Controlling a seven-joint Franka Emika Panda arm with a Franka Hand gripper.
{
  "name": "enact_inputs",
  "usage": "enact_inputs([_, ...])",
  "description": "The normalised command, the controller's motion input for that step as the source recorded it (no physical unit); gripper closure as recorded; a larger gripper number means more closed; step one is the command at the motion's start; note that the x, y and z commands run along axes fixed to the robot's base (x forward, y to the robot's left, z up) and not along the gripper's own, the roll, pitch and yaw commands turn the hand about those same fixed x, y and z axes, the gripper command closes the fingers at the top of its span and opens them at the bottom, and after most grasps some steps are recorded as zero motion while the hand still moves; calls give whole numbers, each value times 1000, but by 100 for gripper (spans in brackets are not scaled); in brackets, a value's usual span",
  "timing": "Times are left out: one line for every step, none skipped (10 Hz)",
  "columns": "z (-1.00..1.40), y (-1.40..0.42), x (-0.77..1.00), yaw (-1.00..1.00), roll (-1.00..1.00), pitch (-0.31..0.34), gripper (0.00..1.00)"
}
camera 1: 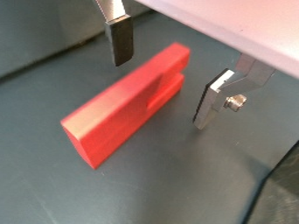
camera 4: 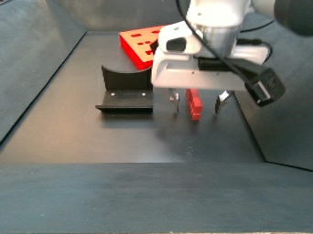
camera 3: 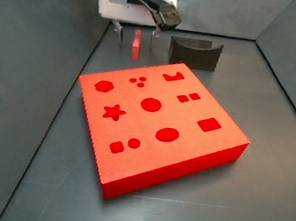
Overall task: Pick up the double-square object. Move up. Rotate the double-square object. Place the double-square object on the fixture. Regrasp the double-square object. Move to above the board. Insert the double-square object.
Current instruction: Rotate the double-square object, then move up.
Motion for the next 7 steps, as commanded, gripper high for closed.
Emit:
enact_inputs([-228,4,35,10,-49,-50,0])
enact_inputs([0,0,0,0,0,0,100])
enact_inputs([833,0,0,0,0,0,100])
enact_inputs([791,-3,-23,-1,-2,18,100])
enact_inputs([726,-2,-30,-3,-1,28,100])
enact_inputs([602,1,-26,-7,2,40,100])
enact_inputs([412,6,-18,-12,8,48,100])
